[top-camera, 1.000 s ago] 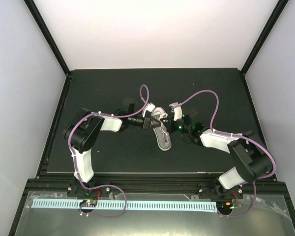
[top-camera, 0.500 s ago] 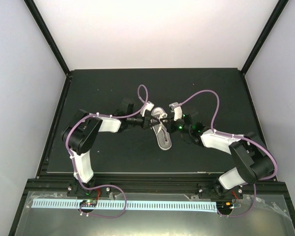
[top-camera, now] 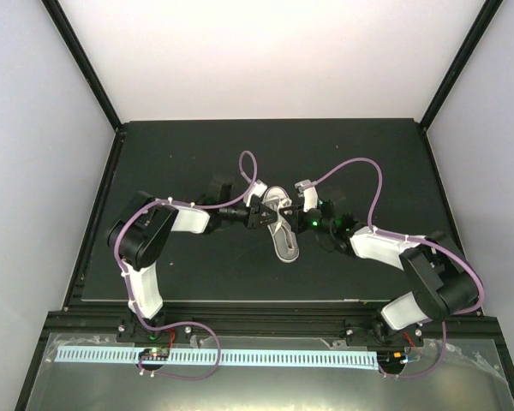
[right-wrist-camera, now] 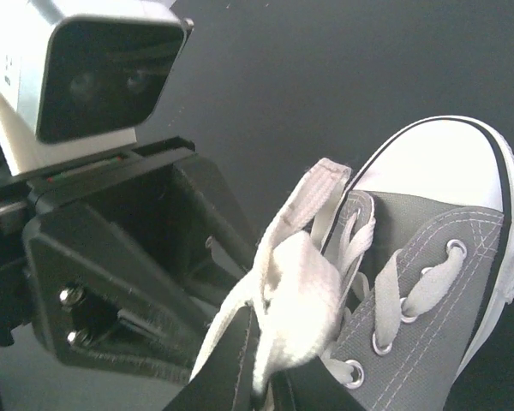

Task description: Tie the shoes

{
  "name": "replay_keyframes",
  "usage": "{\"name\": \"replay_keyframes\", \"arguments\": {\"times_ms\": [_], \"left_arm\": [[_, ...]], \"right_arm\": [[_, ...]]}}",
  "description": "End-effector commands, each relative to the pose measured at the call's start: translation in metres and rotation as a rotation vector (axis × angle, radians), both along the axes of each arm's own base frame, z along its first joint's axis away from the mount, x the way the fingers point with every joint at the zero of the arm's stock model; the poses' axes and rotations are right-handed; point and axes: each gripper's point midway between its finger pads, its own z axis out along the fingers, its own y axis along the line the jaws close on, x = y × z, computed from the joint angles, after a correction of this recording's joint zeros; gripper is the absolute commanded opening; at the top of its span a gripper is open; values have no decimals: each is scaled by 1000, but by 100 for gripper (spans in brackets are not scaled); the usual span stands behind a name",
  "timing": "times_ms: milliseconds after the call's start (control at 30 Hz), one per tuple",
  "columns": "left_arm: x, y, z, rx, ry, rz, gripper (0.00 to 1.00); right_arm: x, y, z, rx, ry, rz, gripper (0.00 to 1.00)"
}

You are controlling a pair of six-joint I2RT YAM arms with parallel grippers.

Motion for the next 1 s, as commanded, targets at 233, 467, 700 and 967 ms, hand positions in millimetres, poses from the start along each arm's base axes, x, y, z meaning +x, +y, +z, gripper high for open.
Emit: {"name": "replay_keyframes", "arguments": {"times_ms": [233,467,700,967], "left_arm": [[-11,-9,17,-70,-41,-94,39],[-4,-11,10,-48,-29,-79,37],[-5,-17,6,-36,-26,-97,37],[-7,-20,3,-34,-17,-113,35]], "right_arm": [[2,5,18,38,-51,9,5],[1,5,18,42,-49,14,5],[1,7,19,48,-48,21,5],[1,6,17,46,-46,21,5]]}}
